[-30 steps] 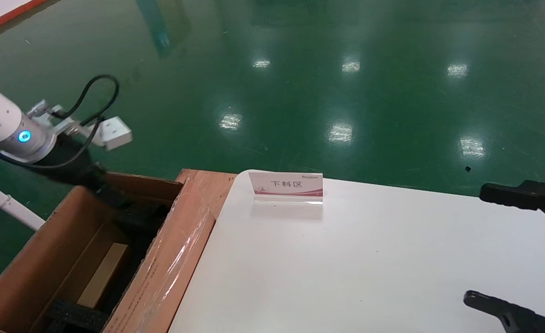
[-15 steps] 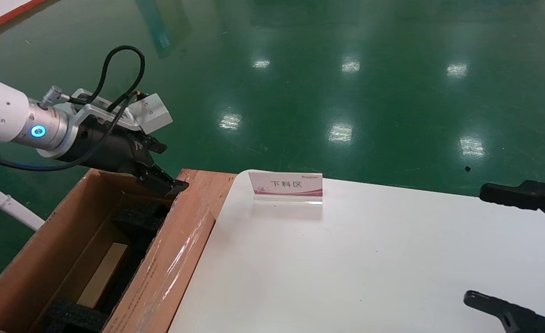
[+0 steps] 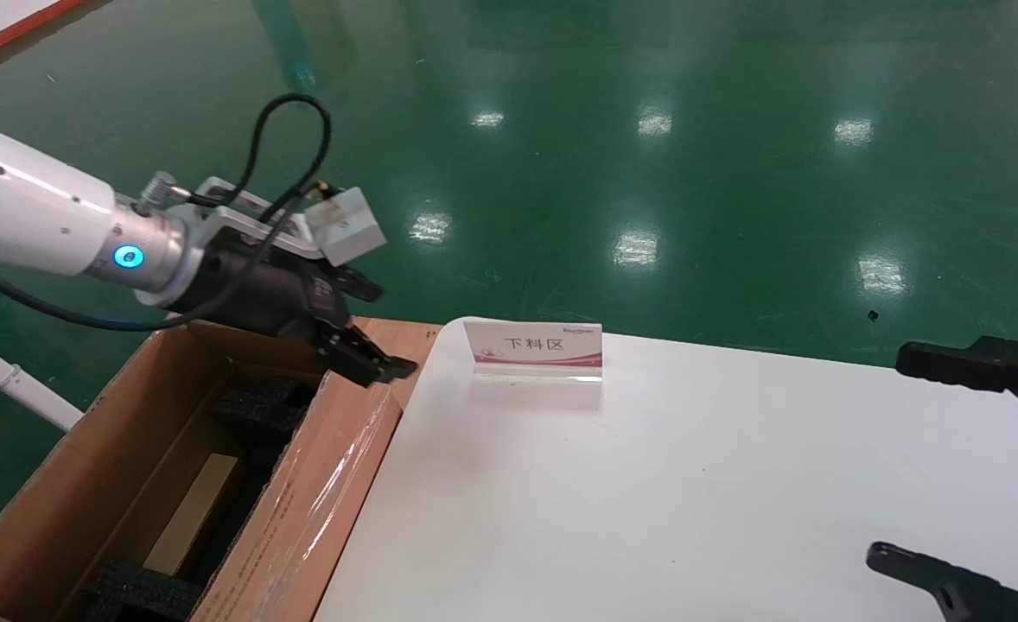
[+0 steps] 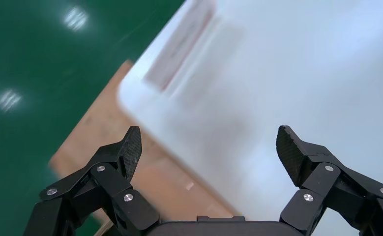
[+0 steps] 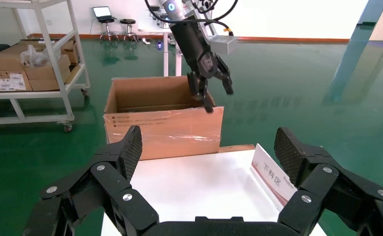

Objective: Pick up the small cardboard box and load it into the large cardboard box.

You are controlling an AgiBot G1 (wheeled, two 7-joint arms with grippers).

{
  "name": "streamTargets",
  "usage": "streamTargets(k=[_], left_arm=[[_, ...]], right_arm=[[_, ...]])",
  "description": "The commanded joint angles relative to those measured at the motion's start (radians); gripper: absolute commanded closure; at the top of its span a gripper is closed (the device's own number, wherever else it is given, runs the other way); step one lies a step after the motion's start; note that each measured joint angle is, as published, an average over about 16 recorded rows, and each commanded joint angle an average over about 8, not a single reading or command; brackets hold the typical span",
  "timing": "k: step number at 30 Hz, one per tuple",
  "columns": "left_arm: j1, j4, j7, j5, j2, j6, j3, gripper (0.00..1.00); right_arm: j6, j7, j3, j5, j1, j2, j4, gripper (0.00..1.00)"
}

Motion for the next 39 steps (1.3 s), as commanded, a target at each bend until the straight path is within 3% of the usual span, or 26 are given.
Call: streamTargets(k=[1,39], left_arm=[[0.048,0.000,0.023,-0.016,0.003,0.020,-0.065,0.00],[0.952,-0.003,0.464,-0.316,0.067,0.393,-1.296,0.00]], right_arm=[[0.000,0.000,0.000,0.000,0.000,0.000,0.000,0.00],[0.001,-0.001,-0.002,0.001,0.001,0.001,0.000,0.00]])
